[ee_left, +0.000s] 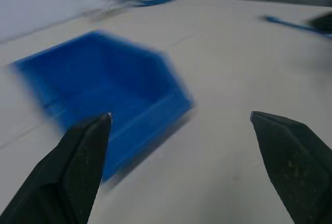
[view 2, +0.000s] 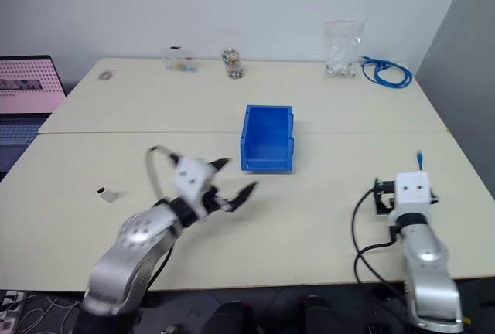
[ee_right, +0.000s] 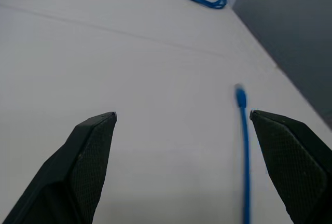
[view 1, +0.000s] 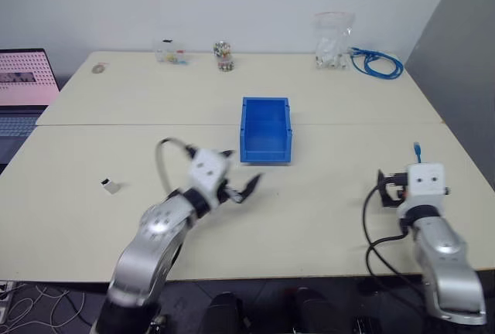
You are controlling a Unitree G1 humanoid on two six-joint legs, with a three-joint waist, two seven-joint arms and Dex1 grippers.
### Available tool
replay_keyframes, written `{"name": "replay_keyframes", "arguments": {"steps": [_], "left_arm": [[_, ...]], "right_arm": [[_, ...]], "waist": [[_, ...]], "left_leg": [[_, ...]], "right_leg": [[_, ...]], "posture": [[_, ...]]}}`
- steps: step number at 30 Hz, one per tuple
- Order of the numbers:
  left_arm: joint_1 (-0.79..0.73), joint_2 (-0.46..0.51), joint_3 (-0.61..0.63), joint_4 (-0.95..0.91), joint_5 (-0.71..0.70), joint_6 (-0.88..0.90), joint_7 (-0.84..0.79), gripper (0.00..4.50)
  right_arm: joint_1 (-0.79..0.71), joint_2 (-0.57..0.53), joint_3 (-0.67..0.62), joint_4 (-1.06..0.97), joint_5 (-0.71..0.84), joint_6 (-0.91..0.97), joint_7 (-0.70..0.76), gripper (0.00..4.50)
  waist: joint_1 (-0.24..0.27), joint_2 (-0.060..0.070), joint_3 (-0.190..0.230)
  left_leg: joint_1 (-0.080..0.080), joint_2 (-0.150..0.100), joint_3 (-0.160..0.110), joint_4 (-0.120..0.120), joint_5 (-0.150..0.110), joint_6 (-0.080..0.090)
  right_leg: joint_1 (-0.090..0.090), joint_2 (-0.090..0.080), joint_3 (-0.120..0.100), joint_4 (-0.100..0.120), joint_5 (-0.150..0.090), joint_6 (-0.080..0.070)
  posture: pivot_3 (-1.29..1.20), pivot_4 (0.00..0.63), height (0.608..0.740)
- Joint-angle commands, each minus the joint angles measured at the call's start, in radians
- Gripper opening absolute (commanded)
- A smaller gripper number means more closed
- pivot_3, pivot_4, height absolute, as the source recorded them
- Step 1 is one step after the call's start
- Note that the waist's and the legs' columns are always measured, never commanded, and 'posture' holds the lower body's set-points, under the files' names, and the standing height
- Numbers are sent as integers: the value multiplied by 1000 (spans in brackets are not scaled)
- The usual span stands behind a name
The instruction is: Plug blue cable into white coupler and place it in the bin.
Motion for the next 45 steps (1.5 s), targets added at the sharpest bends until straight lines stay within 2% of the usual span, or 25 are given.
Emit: {"name": "replay_keyframes", "arguments": {"steps": [1, 3, 5, 7, 12, 18, 24, 31, 35, 37, 45], "left_arm": [[-163, -32, -115, 193, -3, -125, -210, 4500], [-285, -97, -173, 379, 26, -232, -295, 4500], [-383, -185, -178, 559, 39, -297, -303, 4500], [-441, -232, -186, 688, 62, -357, -326, 4500], [-523, -313, -186, 872, 102, -473, -356, 4500], [-533, -344, -168, 923, 126, -516, -363, 4500], [-512, -318, -152, 899, 135, -503, -359, 4500], [-498, -298, -128, 855, 126, -457, -348, 4500], [-499, -301, -101, 805, 93, -377, -347, 4500], [-497, -295, -100, 790, 96, -366, -350, 4500], [-493, -282, -97, 771, 102, -348, -351, 4500]], "right_arm": [[-72, -78, -120, 113, 70, 71, 54, 4377], [-134, -141, -153, 234, 121, 101, 119, 4377], [-185, -190, -170, 350, 170, 132, 183, 4377], [-226, -222, -179, 437, 200, 135, 220, 4377], [-318, -282, -153, 612, 241, 107, 313, 4377], [-397, -295, -117, 784, 233, 53, 320, 4377], [-475, -276, -72, 894, 209, 0, 282, 4377], [-547, -247, -87, 1015, 237, 17, 240, 4377], [-586, -235, -128, 1095, 270, 33, 206, 3620], [-595, -235, -132, 1119, 272, 31, 205, 3083], [-597, -217, -96, 1114, 263, 28, 233, 1244]], "waist": [[-1, 0, 0], [-3, 0, 0], [-3, 1, 0], [-5, 1, 1], [-20, 2, 1], [-18, 3, 1], [-19, 3, 1], [-18, 3, 1], [-19, 3, 1], [-20, 3, 1], [-23, 3, 1]], "left_leg": [[0, 0, 1, 0, 0, 0], [1, 0, 3, -1, 0, 0], [0, -1, 4, 0, 0, 1], [0, -1, 5, 0, 0, 1], [0, 1, 6, -1, -1, 3], [0, 2, 5, 0, -1, 3], [1, 2, 6, 0, -1, 3], [0, 3, 5, 0, -1, 3], [1, 3, 5, 1, -1, 3], [1, 3, 5, 1, -1, 3], [3, 3, 5, 0, -1, 3]], "right_leg": [[0, 0, 0, 0, 0, 0], [0, 3, 2, -1, 0, -1], [0, 4, 1, -1, 0, -1], [0, 4, 1, -1, 0, -1], [0, 7, 5, -1, -1, -2], [0, 8, 5, 0, -1, -1], [0, 7, 5, 1, -1, -1], [0, 7, 5, 1, 0, -2], [0, 7, 5, 2, 0, -2], [0, 7, 5, 2, 0, -2], [0, 8, 6, 3, 0, -2]], "posture": [[0, 150, 740], [0, 150, 740], [0, 150, 740], [0, 150, 740], [0, 150, 740], [0, 150, 740], [0, 150, 740], [0, 150, 740], [0, 150, 740], [0, 150, 740], [0, 150, 740]]}}
